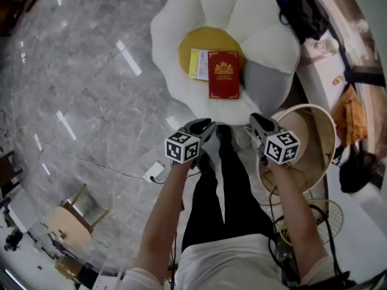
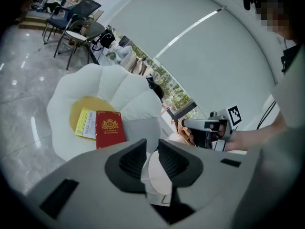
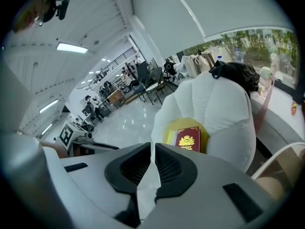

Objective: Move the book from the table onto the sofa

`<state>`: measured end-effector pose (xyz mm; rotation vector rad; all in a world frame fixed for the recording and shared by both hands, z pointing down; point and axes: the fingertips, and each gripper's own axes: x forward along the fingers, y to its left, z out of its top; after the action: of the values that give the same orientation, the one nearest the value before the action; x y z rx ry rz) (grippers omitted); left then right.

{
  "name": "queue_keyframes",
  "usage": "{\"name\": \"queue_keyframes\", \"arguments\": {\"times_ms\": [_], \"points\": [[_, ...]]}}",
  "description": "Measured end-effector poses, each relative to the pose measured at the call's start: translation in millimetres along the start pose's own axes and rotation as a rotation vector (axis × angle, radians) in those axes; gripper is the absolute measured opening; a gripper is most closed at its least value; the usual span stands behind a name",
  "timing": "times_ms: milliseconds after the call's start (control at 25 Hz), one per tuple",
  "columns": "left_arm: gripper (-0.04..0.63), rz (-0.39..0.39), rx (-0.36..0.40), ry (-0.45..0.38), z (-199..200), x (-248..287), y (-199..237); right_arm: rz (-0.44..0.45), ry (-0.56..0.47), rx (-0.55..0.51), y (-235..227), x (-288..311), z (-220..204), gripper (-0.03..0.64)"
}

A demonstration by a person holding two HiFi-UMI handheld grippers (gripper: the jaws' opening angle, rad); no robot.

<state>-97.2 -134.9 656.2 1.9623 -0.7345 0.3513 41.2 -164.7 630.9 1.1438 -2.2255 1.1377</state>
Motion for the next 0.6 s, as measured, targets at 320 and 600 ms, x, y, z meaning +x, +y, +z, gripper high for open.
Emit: {"name": "queue_keyframes", "arguments": {"times_ms": [320,600], "points": [[0.003,-0.016,0.033,-0.121,22.7,-107.5,-91.7,0.035,-0.067,-0.018,94.0,-99.8,22.0,0.051],[0.002,-0.029,0.091,-0.142,13.3,-194.3,-168.1,-0.004,-0.121,-0.045,146.8,-184.0,39.6,0.051]]}}
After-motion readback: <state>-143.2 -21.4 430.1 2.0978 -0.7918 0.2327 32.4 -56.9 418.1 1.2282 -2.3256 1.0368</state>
